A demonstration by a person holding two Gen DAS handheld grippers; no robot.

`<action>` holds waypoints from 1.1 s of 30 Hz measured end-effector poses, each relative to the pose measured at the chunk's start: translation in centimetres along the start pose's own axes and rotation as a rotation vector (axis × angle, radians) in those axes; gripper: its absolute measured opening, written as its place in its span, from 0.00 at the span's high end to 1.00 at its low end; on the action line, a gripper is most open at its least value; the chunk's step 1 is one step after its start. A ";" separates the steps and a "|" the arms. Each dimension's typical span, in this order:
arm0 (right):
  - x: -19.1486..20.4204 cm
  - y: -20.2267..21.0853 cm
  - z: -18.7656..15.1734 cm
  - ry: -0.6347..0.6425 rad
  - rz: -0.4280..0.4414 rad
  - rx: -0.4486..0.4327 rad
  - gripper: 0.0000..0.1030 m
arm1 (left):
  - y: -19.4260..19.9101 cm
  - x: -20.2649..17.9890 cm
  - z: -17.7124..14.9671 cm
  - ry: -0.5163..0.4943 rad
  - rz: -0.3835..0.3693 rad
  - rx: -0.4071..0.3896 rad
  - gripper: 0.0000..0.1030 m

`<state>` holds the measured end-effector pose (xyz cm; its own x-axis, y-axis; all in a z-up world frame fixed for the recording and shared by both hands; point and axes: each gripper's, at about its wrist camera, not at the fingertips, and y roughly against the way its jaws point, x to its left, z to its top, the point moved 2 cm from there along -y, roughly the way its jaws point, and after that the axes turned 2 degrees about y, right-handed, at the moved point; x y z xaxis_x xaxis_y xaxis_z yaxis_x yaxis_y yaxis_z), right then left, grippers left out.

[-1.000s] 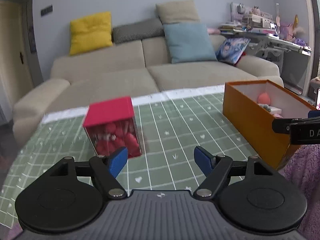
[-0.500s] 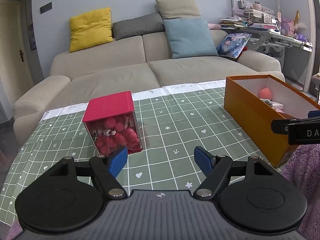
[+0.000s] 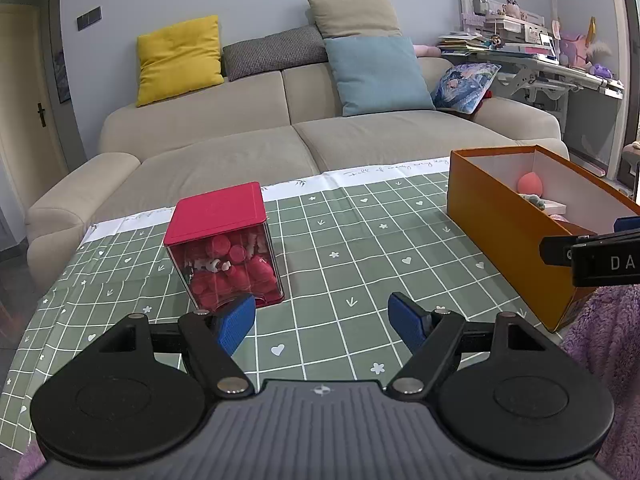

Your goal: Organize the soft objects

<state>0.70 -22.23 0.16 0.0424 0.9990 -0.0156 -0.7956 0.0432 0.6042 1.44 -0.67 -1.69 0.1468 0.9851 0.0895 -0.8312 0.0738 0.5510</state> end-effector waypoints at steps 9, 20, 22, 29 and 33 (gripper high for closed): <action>0.0 -0.2 0.0 0.007 0.000 0.007 0.04 | 0.0 0.1 0.0 0.000 -0.001 0.000 0.14; 0.1 -0.2 -0.1 0.008 0.000 0.008 0.04 | 0.0 0.1 0.0 0.001 0.000 0.001 0.14; 0.1 -0.2 -0.1 0.008 0.000 0.008 0.04 | 0.0 0.1 0.0 0.001 0.002 0.001 0.14; 0.0 -0.2 0.0 0.008 0.001 0.008 0.04 | -0.1 0.3 0.0 0.003 0.004 0.005 0.15; 0.0 -0.2 0.0 0.008 0.001 0.008 0.04 | -0.1 0.3 0.0 0.004 0.008 0.004 0.15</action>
<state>0.85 -22.22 0.00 0.0367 0.9991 -0.0215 -0.7911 0.0422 0.6103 1.57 -0.36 -1.72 0.1377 0.9863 0.0908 -0.8305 0.0650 0.5532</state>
